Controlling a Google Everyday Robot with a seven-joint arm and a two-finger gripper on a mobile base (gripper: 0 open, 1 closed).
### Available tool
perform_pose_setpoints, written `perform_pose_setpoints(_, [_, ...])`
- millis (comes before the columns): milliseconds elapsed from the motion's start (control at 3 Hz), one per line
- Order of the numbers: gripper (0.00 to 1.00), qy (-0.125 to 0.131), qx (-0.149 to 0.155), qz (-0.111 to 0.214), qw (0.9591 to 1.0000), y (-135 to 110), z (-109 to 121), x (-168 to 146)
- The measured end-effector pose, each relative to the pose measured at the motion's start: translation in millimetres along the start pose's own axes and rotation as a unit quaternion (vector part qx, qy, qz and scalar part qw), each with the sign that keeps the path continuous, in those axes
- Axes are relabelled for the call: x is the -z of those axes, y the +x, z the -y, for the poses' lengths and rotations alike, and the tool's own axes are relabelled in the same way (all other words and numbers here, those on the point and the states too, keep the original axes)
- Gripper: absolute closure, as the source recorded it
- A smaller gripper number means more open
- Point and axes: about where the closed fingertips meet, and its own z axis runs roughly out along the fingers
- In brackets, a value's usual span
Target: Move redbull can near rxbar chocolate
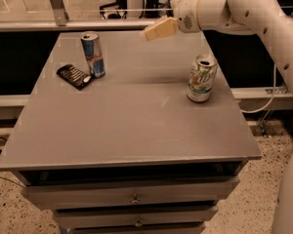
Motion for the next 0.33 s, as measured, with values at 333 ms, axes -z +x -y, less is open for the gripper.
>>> perform_pose_setpoints(333, [0.0, 0.0, 0.0, 0.0, 1.0, 0.0, 0.0, 0.0])
